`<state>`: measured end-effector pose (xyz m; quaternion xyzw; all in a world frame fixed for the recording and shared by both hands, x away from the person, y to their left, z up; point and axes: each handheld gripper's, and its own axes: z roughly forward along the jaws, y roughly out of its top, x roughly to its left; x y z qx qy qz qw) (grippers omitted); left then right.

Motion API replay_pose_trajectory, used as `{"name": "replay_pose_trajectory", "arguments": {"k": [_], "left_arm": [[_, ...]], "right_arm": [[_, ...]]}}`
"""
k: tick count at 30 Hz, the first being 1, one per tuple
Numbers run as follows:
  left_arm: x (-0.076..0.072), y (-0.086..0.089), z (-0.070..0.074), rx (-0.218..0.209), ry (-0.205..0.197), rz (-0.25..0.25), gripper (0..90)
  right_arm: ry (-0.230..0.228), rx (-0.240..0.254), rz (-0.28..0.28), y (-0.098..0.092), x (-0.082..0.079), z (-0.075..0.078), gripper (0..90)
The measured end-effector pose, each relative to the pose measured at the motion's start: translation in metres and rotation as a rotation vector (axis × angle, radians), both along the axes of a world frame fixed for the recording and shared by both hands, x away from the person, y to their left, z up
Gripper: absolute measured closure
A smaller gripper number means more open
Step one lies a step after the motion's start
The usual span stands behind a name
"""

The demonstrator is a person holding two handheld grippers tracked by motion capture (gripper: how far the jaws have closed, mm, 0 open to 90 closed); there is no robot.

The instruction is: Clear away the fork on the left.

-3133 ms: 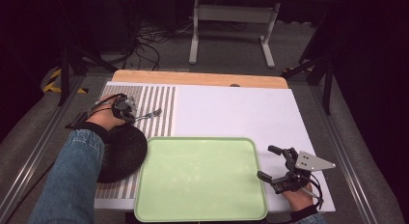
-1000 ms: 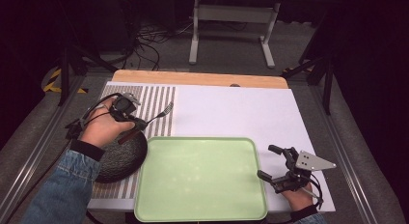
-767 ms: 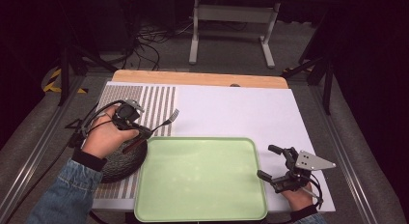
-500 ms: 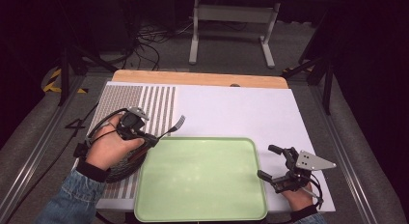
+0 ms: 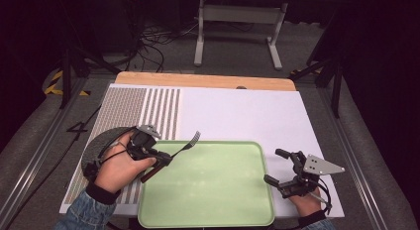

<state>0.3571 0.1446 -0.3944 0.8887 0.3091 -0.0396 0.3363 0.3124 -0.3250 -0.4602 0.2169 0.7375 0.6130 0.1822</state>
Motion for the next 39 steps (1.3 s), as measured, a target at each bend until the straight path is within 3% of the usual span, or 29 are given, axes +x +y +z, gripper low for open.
{"name": "replay_pose_trajectory", "arguments": {"k": [4, 13, 20, 33, 39], "left_arm": [[-0.006, -0.004, -0.012, -0.037, 0.024, -0.009, 77.6], [-0.012, -0.009, -0.015, -0.044, 0.017, -0.022, 77.6], [-0.015, -0.012, -0.03, -0.051, 0.048, -0.004, 77.5], [-0.019, -0.023, -0.053, -0.008, 0.111, -0.012, 77.6], [-0.019, -0.023, -0.057, 0.007, 0.121, -0.011, 77.5]], "right_arm": [[-0.003, 0.0, 0.001, 0.0, 0.0, 0.0, 1.2], [-0.003, -0.004, 0.0, 0.0, -0.001, 0.0, 1.2], [-0.003, -0.003, 0.0, 0.0, -0.001, 0.0, 1.2], [-0.005, -0.006, 0.002, 0.001, -0.001, 0.0, 1.2], [-0.008, -0.005, -0.001, 0.0, -0.001, 0.0, 1.2]]}}
